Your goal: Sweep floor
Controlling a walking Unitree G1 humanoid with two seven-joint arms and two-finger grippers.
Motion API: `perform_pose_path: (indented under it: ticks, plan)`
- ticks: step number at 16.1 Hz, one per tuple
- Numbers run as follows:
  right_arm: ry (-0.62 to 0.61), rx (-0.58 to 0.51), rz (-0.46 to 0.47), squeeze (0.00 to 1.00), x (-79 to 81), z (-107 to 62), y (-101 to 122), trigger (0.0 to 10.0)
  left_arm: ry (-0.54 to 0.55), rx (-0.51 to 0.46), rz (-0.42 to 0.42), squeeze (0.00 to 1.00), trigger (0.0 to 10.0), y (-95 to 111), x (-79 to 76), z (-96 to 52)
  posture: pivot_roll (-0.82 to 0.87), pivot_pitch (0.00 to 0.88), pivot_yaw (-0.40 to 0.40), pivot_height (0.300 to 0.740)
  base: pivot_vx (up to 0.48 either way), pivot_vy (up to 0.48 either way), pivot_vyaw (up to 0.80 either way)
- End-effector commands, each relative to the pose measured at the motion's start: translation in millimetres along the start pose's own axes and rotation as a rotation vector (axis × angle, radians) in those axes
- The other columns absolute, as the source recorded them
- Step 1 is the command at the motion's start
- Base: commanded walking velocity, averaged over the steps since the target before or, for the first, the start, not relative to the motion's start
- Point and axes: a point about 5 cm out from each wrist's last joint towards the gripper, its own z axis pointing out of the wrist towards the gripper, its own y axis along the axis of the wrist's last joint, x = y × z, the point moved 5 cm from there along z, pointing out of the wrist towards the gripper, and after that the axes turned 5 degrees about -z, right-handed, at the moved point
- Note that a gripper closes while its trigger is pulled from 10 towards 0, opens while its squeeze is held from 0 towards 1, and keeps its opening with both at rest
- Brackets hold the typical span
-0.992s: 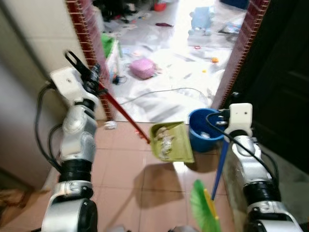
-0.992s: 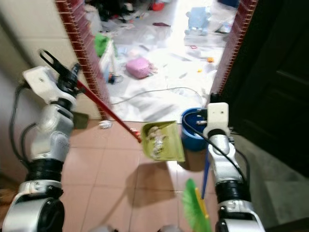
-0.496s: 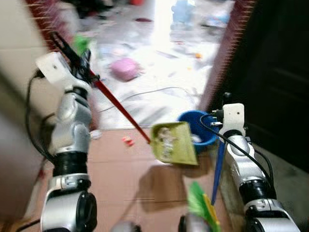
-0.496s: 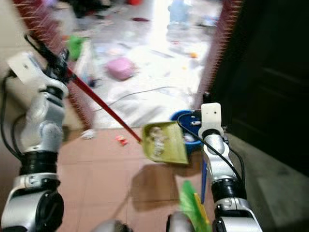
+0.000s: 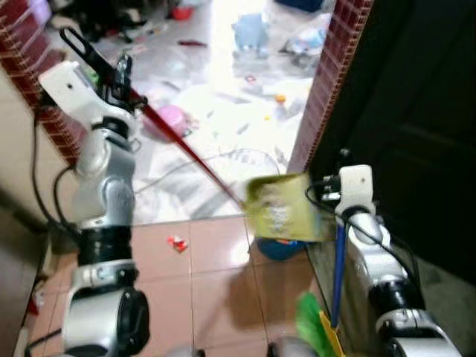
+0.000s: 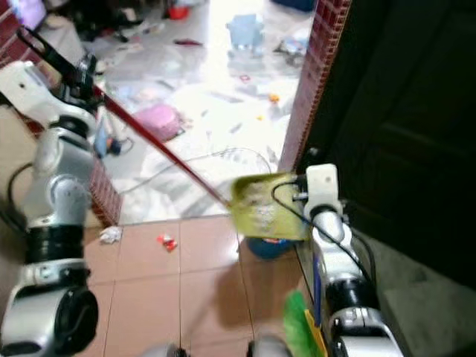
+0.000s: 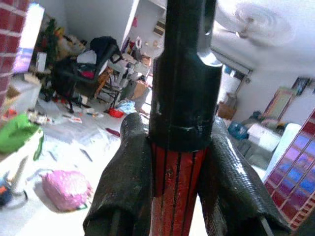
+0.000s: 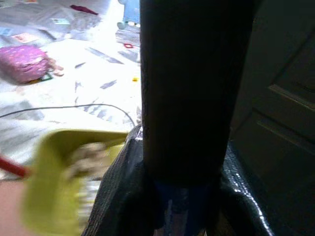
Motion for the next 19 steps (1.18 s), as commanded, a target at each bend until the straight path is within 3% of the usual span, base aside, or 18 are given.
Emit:
perform_pose_path:
  ticks: [1, 5, 6, 11, 18, 19]
  plan:
    - [-0.018, -0.016, 0.0, 0.0, -8.6, 0.7, 3, 10.0, -0.049, -0.051, -0.04, 0.0, 10.0, 12, -17.8, 2.7, -0.14, 0.0, 0.046, 0.74, 0.439, 0.0, 0.0]
    - [-0.015, -0.014, -0.002, 0.0, -8.9, 0.7, 3, 10.0, -0.056, -0.043, -0.016, 0.0, 10.0, 8, -18.4, 1.8, -0.15, 0.0, 0.046, 0.74, 0.428, 0.0, 0.0]
    - [-0.012, -0.013, -0.002, 0.0, -8.4, 0.8, 3, 10.0, -0.06, -0.041, 0.025, 0.0, 10.0, 5, -17.5, 1.3, -0.15, 0.0, 0.047, 0.74, 0.352, 0.0, 0.0]
    - [-0.004, -0.011, -0.001, 0.0, -6.7, 1.5, 3, 10.0, -0.107, -0.014, 0.112, 0.0, 10.0, -13, -29.3, -3.3, -0.14, 0.0, 0.047, 0.74, 0.0, 0.0, 0.0]
    - [0.0, -0.013, 0.006, 0.0, -2.3, 1.6, 4, 10.0, -0.318, 0.035, 0.265, 0.0, 10.0, -58, -75.4, -19.2, -0.14, 0.0, 0.06, 0.74, 0.0, 0.0, 0.0]
    - [-0.009, -0.021, 0.013, 0.0, -2.6, 1.8, 5, 10.0, -0.36, 0.071, 0.298, 0.0, 10.0, -76, -81.2, -25.7, -0.13, 0.0, 0.065, 0.74, 0.0, 0.0, 0.0]
